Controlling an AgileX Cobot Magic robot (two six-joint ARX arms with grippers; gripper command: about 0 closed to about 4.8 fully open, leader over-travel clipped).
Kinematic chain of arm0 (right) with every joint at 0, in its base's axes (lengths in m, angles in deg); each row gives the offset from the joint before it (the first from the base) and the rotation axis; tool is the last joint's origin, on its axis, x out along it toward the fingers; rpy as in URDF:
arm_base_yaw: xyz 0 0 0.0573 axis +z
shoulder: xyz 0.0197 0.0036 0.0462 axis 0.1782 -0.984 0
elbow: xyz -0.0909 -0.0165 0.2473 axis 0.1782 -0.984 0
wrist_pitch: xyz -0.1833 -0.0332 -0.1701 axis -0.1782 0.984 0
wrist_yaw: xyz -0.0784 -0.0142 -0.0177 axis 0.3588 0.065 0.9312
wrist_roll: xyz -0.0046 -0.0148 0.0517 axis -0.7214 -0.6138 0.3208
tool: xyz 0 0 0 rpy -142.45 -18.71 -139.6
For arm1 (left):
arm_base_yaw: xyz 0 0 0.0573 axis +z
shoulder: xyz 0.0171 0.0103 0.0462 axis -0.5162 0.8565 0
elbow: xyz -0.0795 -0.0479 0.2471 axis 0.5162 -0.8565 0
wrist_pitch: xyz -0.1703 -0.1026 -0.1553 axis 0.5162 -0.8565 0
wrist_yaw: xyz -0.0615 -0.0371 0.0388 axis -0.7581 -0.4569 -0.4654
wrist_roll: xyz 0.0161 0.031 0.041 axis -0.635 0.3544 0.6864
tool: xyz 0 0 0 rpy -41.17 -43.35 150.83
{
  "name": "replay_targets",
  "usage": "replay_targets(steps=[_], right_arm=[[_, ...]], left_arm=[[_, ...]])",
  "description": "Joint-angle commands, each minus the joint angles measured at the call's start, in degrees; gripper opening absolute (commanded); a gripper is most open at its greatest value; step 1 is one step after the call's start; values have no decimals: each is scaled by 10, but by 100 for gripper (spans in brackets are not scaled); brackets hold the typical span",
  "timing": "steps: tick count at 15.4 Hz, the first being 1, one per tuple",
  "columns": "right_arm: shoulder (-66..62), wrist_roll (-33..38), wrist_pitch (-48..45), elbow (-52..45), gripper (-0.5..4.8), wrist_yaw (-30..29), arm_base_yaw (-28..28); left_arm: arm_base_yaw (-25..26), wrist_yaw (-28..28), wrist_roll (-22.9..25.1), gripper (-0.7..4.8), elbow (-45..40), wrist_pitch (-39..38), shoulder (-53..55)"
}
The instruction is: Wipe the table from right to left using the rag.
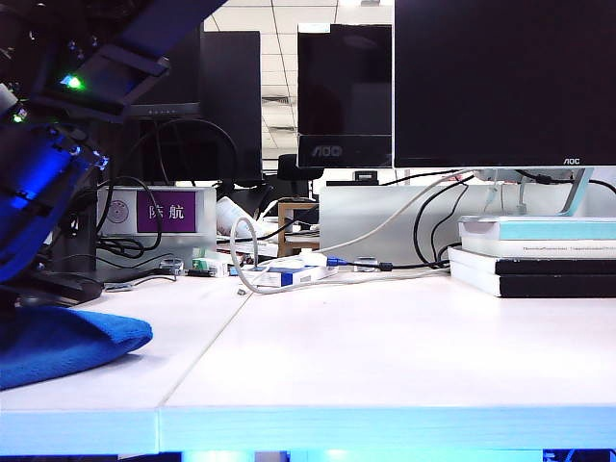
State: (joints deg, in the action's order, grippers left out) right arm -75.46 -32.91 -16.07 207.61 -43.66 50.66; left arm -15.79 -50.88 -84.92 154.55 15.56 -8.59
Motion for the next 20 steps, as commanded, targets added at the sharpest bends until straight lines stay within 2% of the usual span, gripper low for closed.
replay_targets(steps=[1, 3, 5, 8, 9, 15, 18, 20], right_arm=[[-8, -2, 18, -3, -6, 10, -4], [-8, -2, 22, -3, -5, 7, -5], [-7, -2, 23, -3, 82, -2, -9], [-7, -2, 24, -2, 131, -2, -14], [-7, -2, 25, -2, 184, -4, -16], [2, 0, 22, -1, 193, -31, -24], [2, -2, -4, -1, 193, -96, -24], [2, -2, -31, -1, 193, -135, -23]], left_arm=[[21, -40, 9, -5, -70, 59, 19], [32, -69, 21, -5, -98, 96, 47], [47, -78, 43, -5, -109, 110, 97], [70, -78, 47, -5, -109, 140, 143], [72, -79, 48, -5, -109, 148, 151], [72, -106, 71, -5, -109, 169, 185], [72, -109, 79, -5, -111, 181, 196], [72, -130, 79, -5, -112, 188, 196]])
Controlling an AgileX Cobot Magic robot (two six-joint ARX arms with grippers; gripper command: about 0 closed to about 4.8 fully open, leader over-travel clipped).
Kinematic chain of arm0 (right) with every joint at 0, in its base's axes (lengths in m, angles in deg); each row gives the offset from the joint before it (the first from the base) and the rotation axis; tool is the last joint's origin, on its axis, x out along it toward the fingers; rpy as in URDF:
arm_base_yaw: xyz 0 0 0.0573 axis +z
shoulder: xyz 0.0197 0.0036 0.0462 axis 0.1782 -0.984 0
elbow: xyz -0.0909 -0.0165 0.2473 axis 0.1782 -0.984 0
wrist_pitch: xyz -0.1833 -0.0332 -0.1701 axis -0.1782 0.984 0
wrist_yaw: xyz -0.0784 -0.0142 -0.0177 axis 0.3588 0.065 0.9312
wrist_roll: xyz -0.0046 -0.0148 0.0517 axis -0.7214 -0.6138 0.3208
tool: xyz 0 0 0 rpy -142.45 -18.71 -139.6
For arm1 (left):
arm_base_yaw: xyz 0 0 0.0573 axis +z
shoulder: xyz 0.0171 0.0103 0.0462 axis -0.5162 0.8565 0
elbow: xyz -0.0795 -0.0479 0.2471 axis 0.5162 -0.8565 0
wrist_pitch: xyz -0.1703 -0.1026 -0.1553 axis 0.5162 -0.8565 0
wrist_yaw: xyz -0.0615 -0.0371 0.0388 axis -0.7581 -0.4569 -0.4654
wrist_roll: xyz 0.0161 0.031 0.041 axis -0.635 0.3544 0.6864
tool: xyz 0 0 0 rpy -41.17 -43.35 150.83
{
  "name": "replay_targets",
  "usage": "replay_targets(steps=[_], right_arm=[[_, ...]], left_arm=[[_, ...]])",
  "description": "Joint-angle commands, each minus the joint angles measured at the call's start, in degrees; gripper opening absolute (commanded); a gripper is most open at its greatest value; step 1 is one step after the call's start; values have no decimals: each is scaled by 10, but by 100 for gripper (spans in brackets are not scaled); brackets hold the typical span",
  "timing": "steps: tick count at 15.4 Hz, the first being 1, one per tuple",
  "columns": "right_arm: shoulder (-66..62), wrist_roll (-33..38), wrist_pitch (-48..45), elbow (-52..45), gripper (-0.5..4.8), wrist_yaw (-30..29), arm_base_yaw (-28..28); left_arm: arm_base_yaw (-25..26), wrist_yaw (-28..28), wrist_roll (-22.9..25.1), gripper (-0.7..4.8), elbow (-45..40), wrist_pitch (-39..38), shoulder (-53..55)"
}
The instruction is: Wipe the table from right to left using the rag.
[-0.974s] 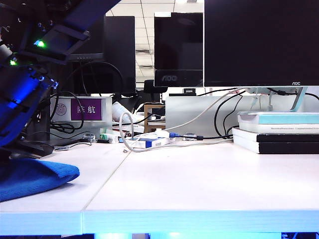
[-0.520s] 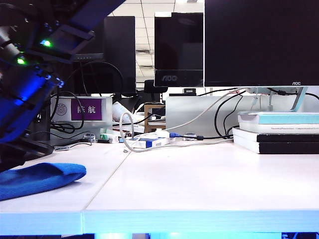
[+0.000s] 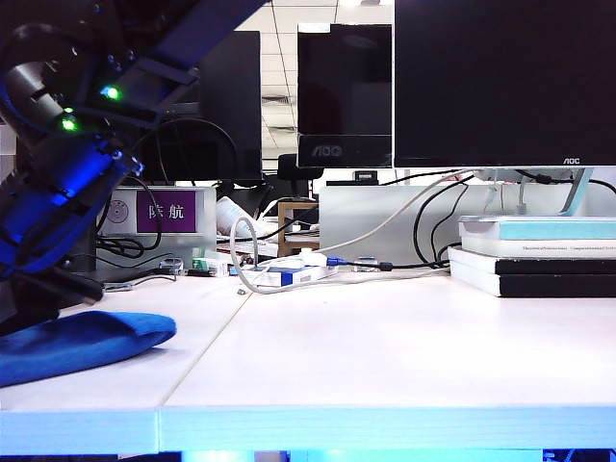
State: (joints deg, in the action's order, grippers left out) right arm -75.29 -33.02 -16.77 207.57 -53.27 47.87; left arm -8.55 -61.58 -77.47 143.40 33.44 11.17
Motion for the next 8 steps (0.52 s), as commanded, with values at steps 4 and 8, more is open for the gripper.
replay_targets(steps=[4, 8], right_arm=[[0, -2, -36, 0, 193, -51, 6], [0, -6, -40, 0, 191, -53, 6]], left_arm=[[0, -24, 5, -5, -1, 14, 12], [-1, -28, 9, -5, -5, 15, 42]])
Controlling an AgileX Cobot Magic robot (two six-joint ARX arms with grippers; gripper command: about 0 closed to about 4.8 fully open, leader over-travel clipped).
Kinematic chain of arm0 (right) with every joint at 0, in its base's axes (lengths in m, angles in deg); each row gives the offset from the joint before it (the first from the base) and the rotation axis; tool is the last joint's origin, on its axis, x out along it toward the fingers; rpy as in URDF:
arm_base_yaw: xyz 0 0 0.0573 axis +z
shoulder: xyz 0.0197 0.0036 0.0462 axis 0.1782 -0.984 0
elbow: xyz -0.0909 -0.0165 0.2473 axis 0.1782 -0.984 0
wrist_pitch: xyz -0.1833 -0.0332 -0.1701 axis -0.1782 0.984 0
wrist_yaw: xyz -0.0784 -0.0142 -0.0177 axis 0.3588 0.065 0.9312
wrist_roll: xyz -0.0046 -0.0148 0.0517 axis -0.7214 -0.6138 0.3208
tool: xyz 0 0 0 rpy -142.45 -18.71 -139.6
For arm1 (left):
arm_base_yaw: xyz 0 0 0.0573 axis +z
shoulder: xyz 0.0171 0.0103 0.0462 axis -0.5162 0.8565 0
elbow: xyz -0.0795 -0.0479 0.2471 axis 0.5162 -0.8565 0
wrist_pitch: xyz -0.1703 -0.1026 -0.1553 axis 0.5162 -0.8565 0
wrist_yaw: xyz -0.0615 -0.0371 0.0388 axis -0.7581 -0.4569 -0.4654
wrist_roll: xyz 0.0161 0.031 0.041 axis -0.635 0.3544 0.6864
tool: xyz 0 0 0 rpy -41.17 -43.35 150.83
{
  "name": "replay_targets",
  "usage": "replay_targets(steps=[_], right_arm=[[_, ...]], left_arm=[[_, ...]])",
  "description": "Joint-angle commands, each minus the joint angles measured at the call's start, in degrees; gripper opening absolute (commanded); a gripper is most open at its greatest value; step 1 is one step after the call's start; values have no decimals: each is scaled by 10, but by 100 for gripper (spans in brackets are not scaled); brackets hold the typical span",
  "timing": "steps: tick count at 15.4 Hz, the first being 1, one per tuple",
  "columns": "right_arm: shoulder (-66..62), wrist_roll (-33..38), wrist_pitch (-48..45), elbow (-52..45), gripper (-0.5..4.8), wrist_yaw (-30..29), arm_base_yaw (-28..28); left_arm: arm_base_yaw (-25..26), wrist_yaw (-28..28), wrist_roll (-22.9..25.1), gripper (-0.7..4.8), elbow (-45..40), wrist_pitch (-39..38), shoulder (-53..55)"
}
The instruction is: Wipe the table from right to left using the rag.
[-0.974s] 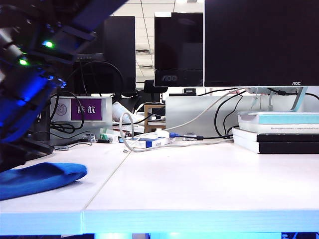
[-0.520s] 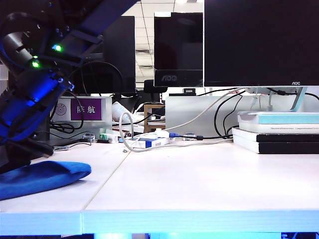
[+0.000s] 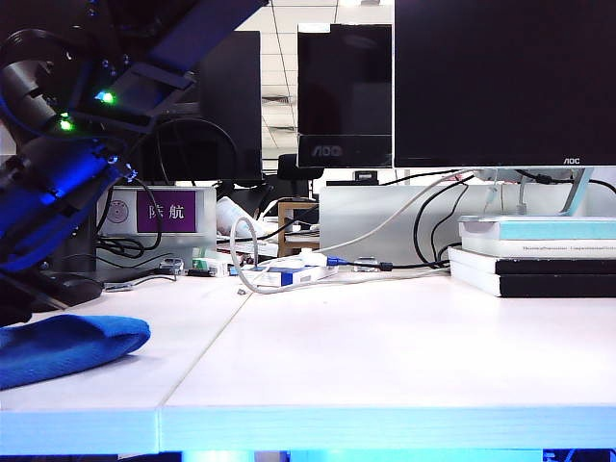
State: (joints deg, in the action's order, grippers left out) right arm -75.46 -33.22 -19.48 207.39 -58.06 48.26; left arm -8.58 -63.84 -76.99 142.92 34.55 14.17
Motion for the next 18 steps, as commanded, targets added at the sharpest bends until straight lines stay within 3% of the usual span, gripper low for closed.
replay_targets(steps=[1, 18], right_arm=[[2, -3, -21, 2, 190, -11, 2], [4, -3, -25, 2, 189, -26, -2]], left_arm=[[-1, -16, 4, -5, 0, 4, 31], [0, 1, 1, -5, -33, 70, 97]])
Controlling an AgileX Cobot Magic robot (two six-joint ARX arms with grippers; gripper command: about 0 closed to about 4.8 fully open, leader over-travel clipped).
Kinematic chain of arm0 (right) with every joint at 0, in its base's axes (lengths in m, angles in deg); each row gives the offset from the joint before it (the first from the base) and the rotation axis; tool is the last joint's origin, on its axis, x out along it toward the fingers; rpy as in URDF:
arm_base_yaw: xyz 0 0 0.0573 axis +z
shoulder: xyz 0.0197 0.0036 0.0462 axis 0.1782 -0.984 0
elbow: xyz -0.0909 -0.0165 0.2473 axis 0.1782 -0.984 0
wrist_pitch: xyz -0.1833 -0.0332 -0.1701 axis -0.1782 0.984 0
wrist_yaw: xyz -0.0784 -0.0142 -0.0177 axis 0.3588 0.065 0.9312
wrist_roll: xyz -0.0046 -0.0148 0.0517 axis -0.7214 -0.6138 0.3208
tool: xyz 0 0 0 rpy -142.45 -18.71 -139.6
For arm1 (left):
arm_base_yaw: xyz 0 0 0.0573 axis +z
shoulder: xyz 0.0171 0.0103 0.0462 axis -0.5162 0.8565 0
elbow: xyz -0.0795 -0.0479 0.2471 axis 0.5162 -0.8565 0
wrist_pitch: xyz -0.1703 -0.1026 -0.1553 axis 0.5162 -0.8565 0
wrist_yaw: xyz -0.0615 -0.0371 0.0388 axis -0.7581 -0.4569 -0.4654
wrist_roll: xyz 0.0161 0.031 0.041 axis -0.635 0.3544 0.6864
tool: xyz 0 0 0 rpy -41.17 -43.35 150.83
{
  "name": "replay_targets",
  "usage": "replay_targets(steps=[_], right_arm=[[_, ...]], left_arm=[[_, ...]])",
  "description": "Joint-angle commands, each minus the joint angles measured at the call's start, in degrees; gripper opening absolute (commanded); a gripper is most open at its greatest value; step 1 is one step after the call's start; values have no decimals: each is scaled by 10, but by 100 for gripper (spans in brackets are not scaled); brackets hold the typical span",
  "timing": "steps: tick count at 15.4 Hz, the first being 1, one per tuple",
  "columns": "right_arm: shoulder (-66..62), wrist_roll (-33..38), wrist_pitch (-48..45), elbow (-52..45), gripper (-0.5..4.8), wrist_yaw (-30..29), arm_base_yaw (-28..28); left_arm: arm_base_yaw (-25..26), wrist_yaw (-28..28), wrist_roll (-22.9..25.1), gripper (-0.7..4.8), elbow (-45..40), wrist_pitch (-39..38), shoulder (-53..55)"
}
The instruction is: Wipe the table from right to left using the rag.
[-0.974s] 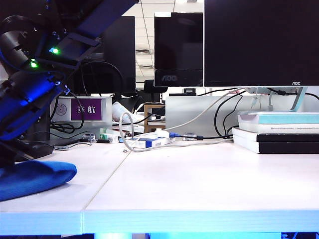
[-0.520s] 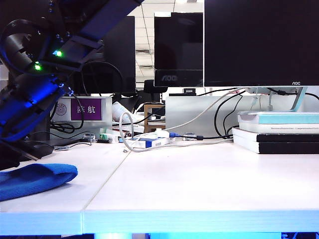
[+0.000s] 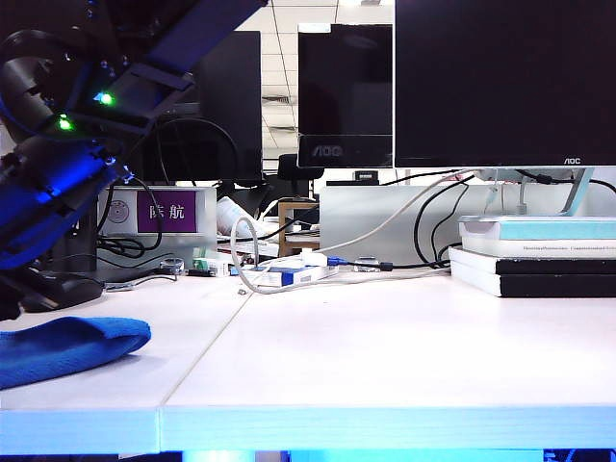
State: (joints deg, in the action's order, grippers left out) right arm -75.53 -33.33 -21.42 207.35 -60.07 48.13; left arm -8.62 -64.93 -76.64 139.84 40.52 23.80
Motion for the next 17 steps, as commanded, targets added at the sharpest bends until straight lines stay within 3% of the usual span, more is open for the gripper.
replay_targets(steps=[1, 5, 12, 14, 17], right_arm=[[5, -2, -6, 2, 189, -10, -1], [5, -2, 5, 45, 190, -30, -7], [7, -3, 122, 170, 188, -30, -44], [9, -3, 141, 239, -9, -27, -64], [12, -12, 169, 332, -6, 8, -84]], left_arm=[[0, 22, -4, -5, -2, 12, 1], [0, 33, -4, -5, -2, 22, 10], [0, 40, 1, -5, -4, 44, 57], [0, 10, 0, -5, -3, 47, 48], [0, -13, 0, -5, -3, 37, 2]])
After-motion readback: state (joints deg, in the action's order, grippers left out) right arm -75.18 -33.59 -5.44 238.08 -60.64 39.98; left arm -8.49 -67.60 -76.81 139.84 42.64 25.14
